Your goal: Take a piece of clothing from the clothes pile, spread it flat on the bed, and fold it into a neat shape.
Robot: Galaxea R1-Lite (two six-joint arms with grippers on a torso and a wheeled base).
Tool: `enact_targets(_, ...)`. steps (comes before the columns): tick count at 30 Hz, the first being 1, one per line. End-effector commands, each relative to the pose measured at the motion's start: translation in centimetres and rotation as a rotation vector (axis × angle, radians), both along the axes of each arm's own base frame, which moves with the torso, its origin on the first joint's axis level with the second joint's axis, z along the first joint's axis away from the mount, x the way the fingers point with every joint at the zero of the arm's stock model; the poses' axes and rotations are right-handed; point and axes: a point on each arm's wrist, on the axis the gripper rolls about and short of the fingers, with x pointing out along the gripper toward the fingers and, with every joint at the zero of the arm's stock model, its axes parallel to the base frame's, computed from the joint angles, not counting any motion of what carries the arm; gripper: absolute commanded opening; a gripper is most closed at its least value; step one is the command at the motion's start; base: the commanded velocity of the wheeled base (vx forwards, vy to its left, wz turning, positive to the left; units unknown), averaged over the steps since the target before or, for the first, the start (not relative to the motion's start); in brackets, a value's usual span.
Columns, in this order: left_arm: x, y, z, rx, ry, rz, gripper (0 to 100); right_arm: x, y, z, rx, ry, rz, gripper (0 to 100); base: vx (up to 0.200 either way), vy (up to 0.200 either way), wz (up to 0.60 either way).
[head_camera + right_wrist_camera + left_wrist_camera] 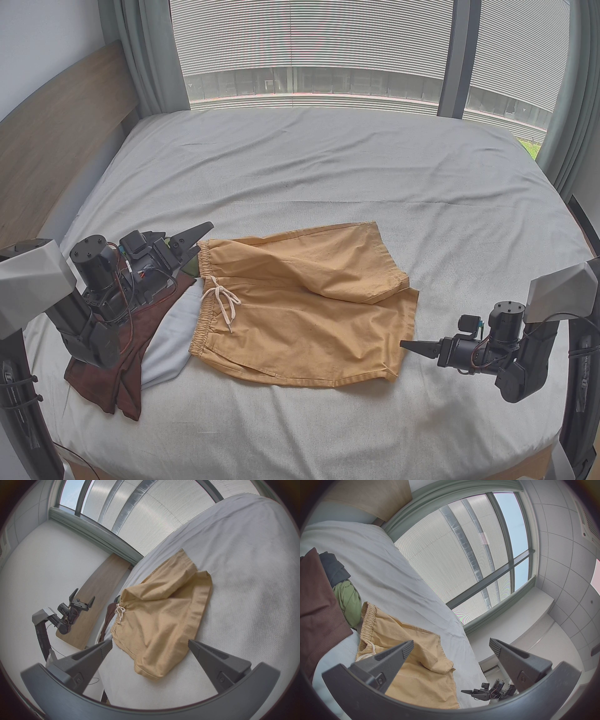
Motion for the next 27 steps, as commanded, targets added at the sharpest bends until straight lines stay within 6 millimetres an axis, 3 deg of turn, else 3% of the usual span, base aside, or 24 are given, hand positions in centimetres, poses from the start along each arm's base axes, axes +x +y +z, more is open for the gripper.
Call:
enact_targets(1, 0.0, 0.0, -0.2, 0.0, 0.005, -0.001, 100, -0.3, 0.2, -3.1, -0.039, 0.061, 0.019, 100, 0.0, 0.0, 0.0)
enact_targets(7, 0.0, 0.0, -0.1, 0.0, 0.003, 0.0, 100, 1.1, 0.5, -5.1, -0.042, 0.057, 0.024, 100, 0.0, 0.0, 0.0)
enact_targets(17, 0.0, 0.0, 0.0, 0.001, -0.001, 0.001, 100, 2.2, 2.3, -5.9, -0.041, 0.059, 0.073, 100, 0.0, 0.0, 0.0)
enact_targets(22, 0.0, 0.0, 0.0, 0.001, 0.001, 0.001, 100, 2.1, 3.6, -5.8, -0.04, 0.042, 0.107, 100, 0.0, 0.0, 0.0)
enact_targets(27, 0.0, 0.0, 0.0, 0.001, -0.001, 0.001, 100, 1.2, 3.5, -4.1, -0.046, 0.004, 0.081, 100, 0.0, 0.0, 0.0)
